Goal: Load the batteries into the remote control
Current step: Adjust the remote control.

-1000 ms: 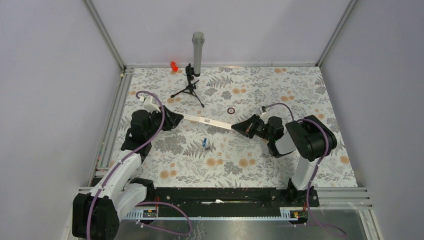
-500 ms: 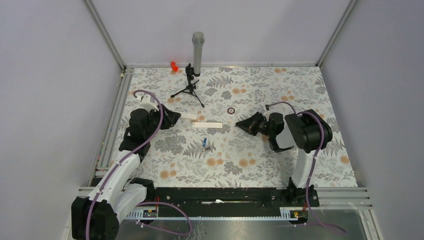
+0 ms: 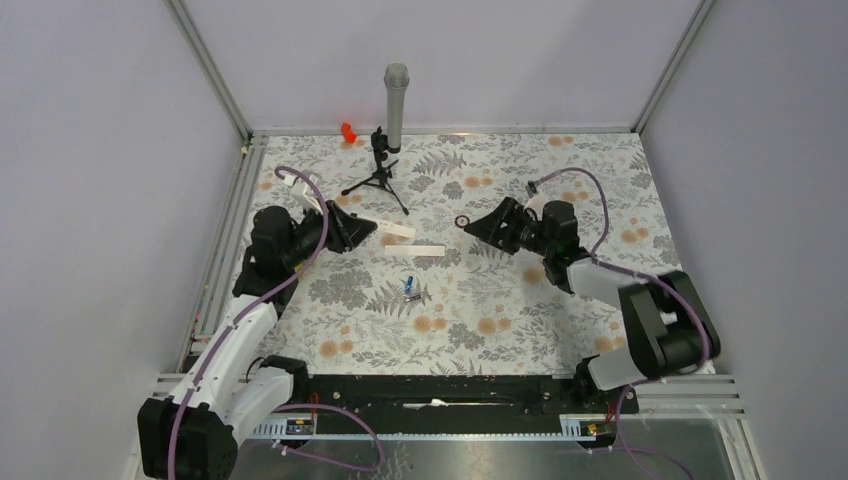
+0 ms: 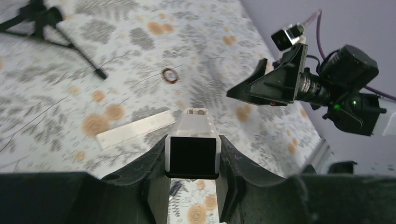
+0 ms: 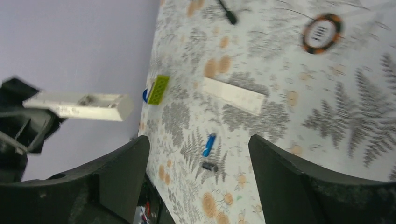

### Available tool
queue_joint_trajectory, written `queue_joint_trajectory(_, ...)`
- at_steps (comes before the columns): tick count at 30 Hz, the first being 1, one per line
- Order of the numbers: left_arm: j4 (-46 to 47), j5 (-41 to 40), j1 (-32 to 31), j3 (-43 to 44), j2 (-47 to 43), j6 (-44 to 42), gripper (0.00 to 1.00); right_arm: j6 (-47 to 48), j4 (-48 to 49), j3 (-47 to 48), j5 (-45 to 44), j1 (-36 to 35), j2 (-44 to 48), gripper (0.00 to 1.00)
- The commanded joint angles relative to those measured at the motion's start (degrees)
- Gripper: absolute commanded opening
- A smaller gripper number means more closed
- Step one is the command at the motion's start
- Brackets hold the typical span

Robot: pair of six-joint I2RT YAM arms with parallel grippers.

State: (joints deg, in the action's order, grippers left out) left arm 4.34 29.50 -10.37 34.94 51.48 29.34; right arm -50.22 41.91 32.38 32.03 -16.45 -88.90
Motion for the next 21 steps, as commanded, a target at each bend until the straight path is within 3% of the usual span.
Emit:
queue_joint_trajectory(1,3.1,14.0,-1.0,8.1,-0.5,-2.5,0.0,14.7,-13.2,4.4,-1.8,-4.6,15.7,0.9)
queue_joint_trajectory(5,-0.4,22.7,-1.9,12.2,0.2,-5.7,0.0,19.2,-14.3,5.8,2.6,-7.0,22.8,0.96)
queue_joint_trajectory(12,-0.6,34.2,-3.6,14.4,0.5,-7.6,0.0,26.0,-15.2,10.3,10.6,-12.5,22.7,0.97)
queue_joint_trajectory(21,-0.5,39.2,-6.1,13.9,-1.6,-10.3,0.0,35.7,-23.1,17.4,19.1,-21.6,22.4,0.96)
